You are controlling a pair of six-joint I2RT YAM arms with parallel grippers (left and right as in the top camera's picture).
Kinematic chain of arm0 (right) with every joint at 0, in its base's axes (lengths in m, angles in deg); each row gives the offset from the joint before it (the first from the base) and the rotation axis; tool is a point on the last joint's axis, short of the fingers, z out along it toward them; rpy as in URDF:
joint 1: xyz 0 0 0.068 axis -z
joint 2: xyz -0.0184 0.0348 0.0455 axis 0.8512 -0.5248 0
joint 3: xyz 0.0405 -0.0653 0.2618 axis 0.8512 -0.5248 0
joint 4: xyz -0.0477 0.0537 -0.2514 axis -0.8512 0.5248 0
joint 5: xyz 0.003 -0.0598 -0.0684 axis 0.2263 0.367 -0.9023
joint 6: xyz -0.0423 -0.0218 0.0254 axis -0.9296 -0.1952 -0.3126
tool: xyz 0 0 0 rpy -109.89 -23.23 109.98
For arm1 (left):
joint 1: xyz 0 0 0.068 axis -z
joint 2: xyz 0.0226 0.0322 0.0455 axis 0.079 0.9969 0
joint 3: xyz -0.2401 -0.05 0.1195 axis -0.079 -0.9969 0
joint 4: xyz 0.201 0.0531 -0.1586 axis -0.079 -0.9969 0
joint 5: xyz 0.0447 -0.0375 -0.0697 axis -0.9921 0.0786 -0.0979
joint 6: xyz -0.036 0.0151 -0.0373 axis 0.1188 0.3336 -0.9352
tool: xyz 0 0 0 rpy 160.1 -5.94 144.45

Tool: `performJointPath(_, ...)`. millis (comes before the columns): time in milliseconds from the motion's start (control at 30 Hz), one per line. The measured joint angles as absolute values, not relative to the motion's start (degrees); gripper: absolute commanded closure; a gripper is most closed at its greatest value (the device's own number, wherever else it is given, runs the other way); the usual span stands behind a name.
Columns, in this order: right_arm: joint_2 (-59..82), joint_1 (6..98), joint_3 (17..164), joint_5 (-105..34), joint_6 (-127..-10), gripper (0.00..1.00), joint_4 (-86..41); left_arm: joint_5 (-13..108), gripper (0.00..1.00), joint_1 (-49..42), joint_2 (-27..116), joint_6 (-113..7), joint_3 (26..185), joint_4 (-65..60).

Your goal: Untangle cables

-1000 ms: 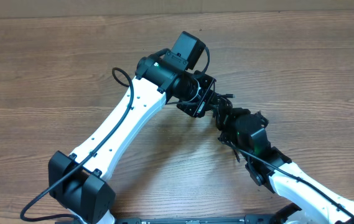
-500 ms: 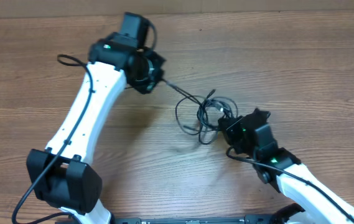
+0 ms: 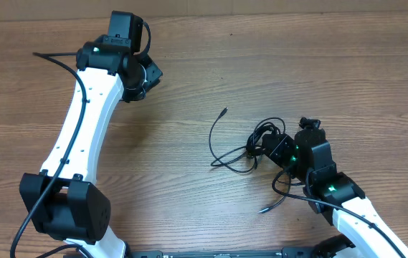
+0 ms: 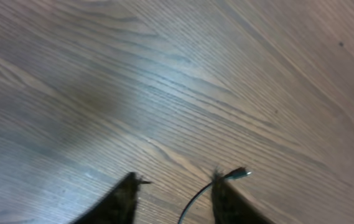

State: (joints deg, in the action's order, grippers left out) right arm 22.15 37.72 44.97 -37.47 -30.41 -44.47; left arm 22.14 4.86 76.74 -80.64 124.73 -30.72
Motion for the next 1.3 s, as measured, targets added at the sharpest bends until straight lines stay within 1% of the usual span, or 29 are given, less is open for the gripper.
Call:
performJointPath(33,22.15,37.72,45.30,-37.32,-31.53,0.96,-44.16,23.50,0.38,4.66,76.74,-79.27,124.73,-30.09)
performJointPath(100,22.15,37.72,45.85,-36.93,-33.36,0.96,-44.18,27.30,0.21,4.44,76.74,-76.03,124.73,-28.53)
performJointPath(133,22.15,37.72,46.04,-36.86,-33.91,0.96,-44.38,29.95,0.18,4.42,76.74,-73.50,124.73,-27.92)
performJointPath(233,22.15,37.72,46.30,-36.64,-35.31,0.96,-46.98,36.46,0.18,5.73,76.74,-67.40,124.73,-27.70)
performJointPath(300,22.15,37.72,46.44,-36.51,-36.47,0.96,-48.53,39.67,0.20,7.65,76.74,-64.86,124.73,-27.70)
performJointPath(500,22.15,37.72,46.65,-38.81,-38.98,0.96,-48.27,48.31,0.22,15.61,76.74,-61.76,123.62,-28.29)
performJointPath(667,22.15,37.72,46.65,-39.48,-39.44,0.96,-48.12,47.37,0.22,20.94,76.74,-61.08,121.94,-29.67)
performJointPath(767,22.15,37.85,46.65,-38.30,-39.09,0.96,-48.01,46.19,0.17,22.91,76.74,-58.55,120.10,-29.56)
performJointPath(900,22.15,40.39,47.13,-31.86,-38.70,0.96,-46.26,44.11,0.17,26.15,76.77,-54.61,115.82,-27.99)
performJointPath(1000,22.15,43.62,48.16,-26.04,-38.72,0.96,-45.62,43.06,0.24,27.98,76.77,-53.80,112.45,-25.87)
performJointPath(1100,22.15,45.70,48.80,-21.32,-38.68,0.96,-45.58,43.08,0.26,29.25,76.77,-54.00,109.41,-23.05)
performJointPath(1133,22.15,46.09,48.86,-20.29,-38.68,0.96,-45.51,43.61,0.28,29.51,76.77,-54.02,108.54,-21.98)
performJointPath(1200,22.15,46.47,48.91,-18.68,-38.63,0.96,-45.19,44.81,0.42,29.95,76.77,-54.07,107.38,-20.08)
performJointPath(1233,22.15,46.53,48.91,-17.98,-38.68,0.96,-45.08,45.18,0.55,30.25,76.77,-54.17,106.92,-19.14)
performJointPath(1267,22.15,46.57,48.91,-17.41,-38.68,0.96,-45.08,45.34,0.75,30.41,76.77,-54.11,106.68,-18.72)
performJointPath(1300,22.15,46.64,48.91,-16.86,-38.70,0.96,-45.06,45.27,0.92,30.74,76.77,-54.20,106.48,-18.44)
